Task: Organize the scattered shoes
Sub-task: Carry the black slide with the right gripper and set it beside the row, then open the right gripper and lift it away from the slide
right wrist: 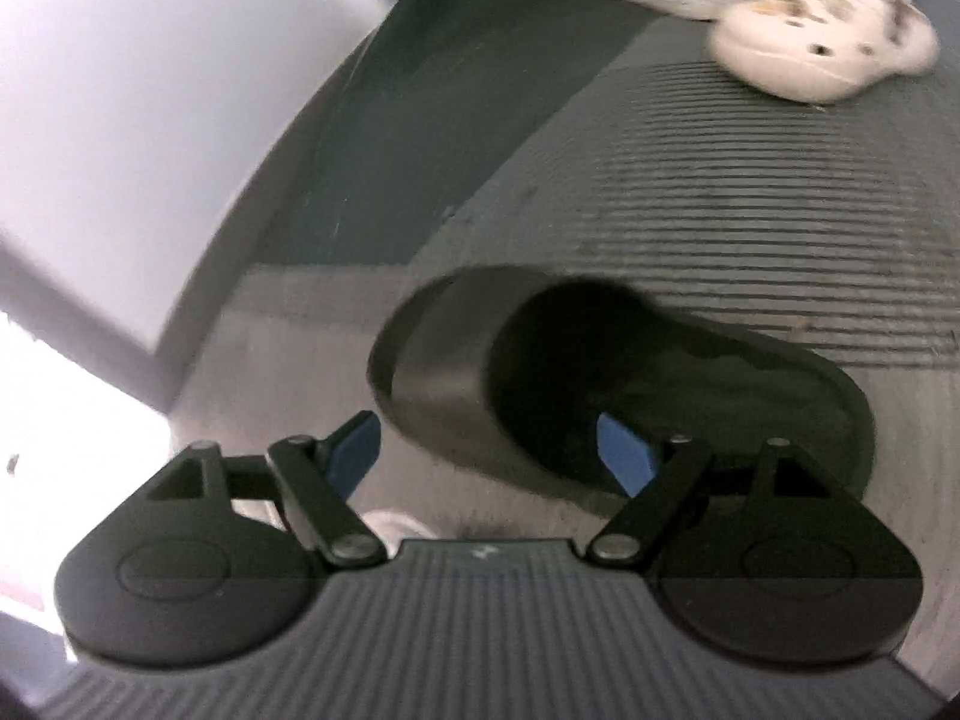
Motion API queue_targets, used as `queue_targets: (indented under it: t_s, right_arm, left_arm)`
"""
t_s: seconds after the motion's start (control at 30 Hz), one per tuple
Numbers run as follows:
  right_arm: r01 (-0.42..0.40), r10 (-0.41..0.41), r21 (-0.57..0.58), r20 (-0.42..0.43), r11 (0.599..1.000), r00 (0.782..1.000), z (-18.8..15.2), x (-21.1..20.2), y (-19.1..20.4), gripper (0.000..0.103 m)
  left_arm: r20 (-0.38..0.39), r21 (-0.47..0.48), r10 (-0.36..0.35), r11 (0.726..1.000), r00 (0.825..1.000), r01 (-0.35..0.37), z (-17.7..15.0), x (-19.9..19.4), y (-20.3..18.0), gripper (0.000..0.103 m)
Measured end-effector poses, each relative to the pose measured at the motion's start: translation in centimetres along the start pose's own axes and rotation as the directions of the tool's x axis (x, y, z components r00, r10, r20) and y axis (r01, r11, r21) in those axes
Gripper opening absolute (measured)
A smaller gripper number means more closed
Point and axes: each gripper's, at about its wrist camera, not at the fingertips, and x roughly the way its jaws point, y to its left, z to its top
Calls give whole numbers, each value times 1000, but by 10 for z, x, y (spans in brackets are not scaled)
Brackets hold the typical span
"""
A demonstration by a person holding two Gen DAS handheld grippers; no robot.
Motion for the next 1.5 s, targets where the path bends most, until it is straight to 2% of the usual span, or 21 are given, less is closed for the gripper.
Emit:
queue_targets:
  t_s: [0.03,0.13,0.17,0.2,0.37,0.57,0.7,0.87,0.97,1.03,1.1,1.17,1.2,1.27,1.3,1.33,1.37,1.4,1.5]
  right_arm:
    - [14,-14,-15,-12,1000,1000,0,5,3,72]
    - [75,-77,-32,-57,997,995,6,24,10,57]
    - [95,-98,-39,-72,995,993,8,30,12,45]
    - [107,-111,-46,-84,993,990,9,35,14,40]
    - [27,-37,-86,-111,996,993,19,48,28,20]
    - [-11,5,96,65,995,998,44,46,19,13]
    - [-5,-25,198,151,980,988,55,51,15,11]
    - [21,-92,319,209,947,973,65,63,14,11]
    - [36,-156,453,230,891,961,70,71,10,11]
    - [10,-180,590,229,807,957,71,75,3,13]
    - [-22,-176,679,221,733,959,70,81,-4,14]
    - [-46,-151,712,211,700,966,68,87,-9,16]
    - [-58,-130,712,206,700,970,67,90,-11,16]
    - [-58,-109,675,203,736,973,65,91,-10,27]
    - [-28,-124,642,190,766,974,64,89,-8,45]
    - [2,-139,607,178,795,974,62,87,-6,56]
    - [27,-153,573,173,819,973,60,84,-5,76]
    - [38,-163,547,181,836,970,57,81,-5,85]
    - [42,-157,466,212,884,965,49,67,-9,83]
  left_arm:
    - [-7,-7,-1,1000,1000,1,0,1,2,103]
    - [-30,-20,-11,1000,999,10,0,6,5,103]
    - [-39,-24,-16,1000,999,15,0,8,6,103]
    - [-48,-29,-21,999,999,20,0,10,7,103]
    - [-77,-69,-60,996,995,55,-2,14,14,103]
    - [-76,-82,-79,994,994,73,-1,13,21,103]
    - [-75,-105,-89,991,993,81,1,12,26,103]
    - [-69,-129,-90,988,994,81,4,10,35,103]
    - [-68,-139,-88,987,994,77,5,10,41,103]
    - [-68,-136,-81,988,994,71,5,12,45,103]
    - [-71,-135,-61,989,996,51,5,14,50,103]
    - [-74,-148,-53,988,996,42,7,14,56,103]
    - [-74,-155,-51,987,996,39,8,14,58,103]
    - [-73,-168,-47,985,996,34,9,13,63,103]
    - [-72,-170,-46,985,996,34,10,13,64,103]
    - [-68,-172,-50,984,996,37,10,11,64,103]
    - [-65,-171,-53,984,997,41,11,10,64,103]
    - [-60,-167,-56,985,997,46,12,9,62,103]
    - [-29,-112,-43,993,999,39,12,1,50,103]
